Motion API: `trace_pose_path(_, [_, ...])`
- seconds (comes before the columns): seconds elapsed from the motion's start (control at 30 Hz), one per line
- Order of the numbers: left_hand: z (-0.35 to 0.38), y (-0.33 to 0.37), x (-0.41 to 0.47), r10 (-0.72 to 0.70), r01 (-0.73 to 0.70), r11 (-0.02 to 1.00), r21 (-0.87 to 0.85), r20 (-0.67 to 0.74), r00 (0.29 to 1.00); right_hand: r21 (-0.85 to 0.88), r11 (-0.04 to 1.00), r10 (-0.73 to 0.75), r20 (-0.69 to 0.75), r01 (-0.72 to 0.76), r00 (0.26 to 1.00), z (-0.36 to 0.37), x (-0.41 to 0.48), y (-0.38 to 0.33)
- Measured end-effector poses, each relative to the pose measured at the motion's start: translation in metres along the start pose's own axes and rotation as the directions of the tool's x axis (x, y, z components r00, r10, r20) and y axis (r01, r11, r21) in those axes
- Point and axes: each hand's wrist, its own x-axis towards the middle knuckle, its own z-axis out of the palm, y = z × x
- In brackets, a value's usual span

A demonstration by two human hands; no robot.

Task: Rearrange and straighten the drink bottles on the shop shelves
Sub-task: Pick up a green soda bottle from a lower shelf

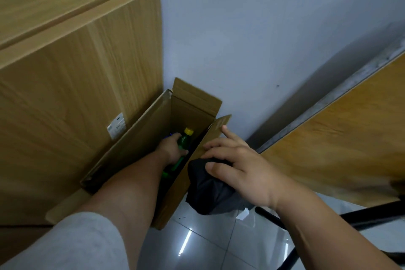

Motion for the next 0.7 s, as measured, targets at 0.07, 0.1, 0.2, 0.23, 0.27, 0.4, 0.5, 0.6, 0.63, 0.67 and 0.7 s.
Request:
trace_pose_path(0.07, [-0.014, 0.007, -0.016, 0.056, -0.06, 0.997, -0.053, -0.074, 0.996, -0.005, 0.999, -0.033, -0.01, 0.033, 0.999, -0.001, 0.008, 0.001])
trace_pose_path(0.1, [-0.022, 0.013, -0.027, 0.092, -0.101, 0.992, -0.076, -0.118, 0.989, -0.003, 0.999, -0.043, -0.017, 0.043, 0.999, -0.002, 0.011, 0.001])
trace_pose_path(0.2, [-0.045, 0.036, -0.07, 0.192, -0.227, 0.966, -0.127, -0.243, 0.951, 0.011, 0.998, -0.059, -0.042, 0.06, 0.997, -0.006, 0.016, 0.0])
trace_pose_path(0.23, [-0.051, 0.042, -0.087, 0.204, -0.254, 0.955, -0.156, -0.275, 0.939, 0.001, 0.998, -0.065, -0.052, 0.065, 0.997, -0.007, 0.016, 0.0])
trace_pose_path(0.27, [-0.058, 0.048, -0.104, 0.213, -0.275, 0.944, -0.18, -0.304, 0.929, -0.017, 0.997, -0.078, -0.068, 0.077, 0.995, -0.01, 0.015, -0.001])
trace_pose_path(0.4, [-0.082, 0.067, -0.176, 0.279, -0.361, 0.918, -0.163, -0.38, 0.882, -0.122, 0.979, -0.18, -0.116, 0.166, 0.977, -0.02, 0.008, -0.007])
trace_pose_path(0.5, [-0.101, 0.084, -0.223, 0.276, -0.375, 0.912, -0.164, -0.429, 0.86, -0.245, 0.965, -0.115, -0.06, 0.097, 0.992, -0.021, 0.01, -0.018])
trace_pose_path(0.6, [-0.127, 0.1, -0.268, 0.263, -0.374, 0.918, -0.134, -0.502, 0.824, -0.36, 0.931, 0.063, 0.019, -0.052, 0.998, -0.018, 0.011, -0.034])
trace_pose_path(0.63, [-0.137, 0.107, -0.283, 0.254, -0.37, 0.92, -0.131, -0.519, 0.816, -0.366, 0.927, 0.113, 0.067, -0.081, 0.991, -0.018, 0.009, -0.04])
trace_pose_path(0.67, [-0.148, 0.113, -0.298, 0.245, -0.371, 0.918, -0.139, -0.536, 0.808, -0.357, 0.928, 0.153, 0.115, -0.102, 0.982, -0.019, 0.006, -0.047])
trace_pose_path(0.7, [-0.16, 0.122, -0.313, 0.229, -0.372, 0.914, -0.16, -0.554, 0.801, -0.341, 0.932, 0.179, 0.152, -0.119, 0.972, -0.022, 0.003, -0.055])
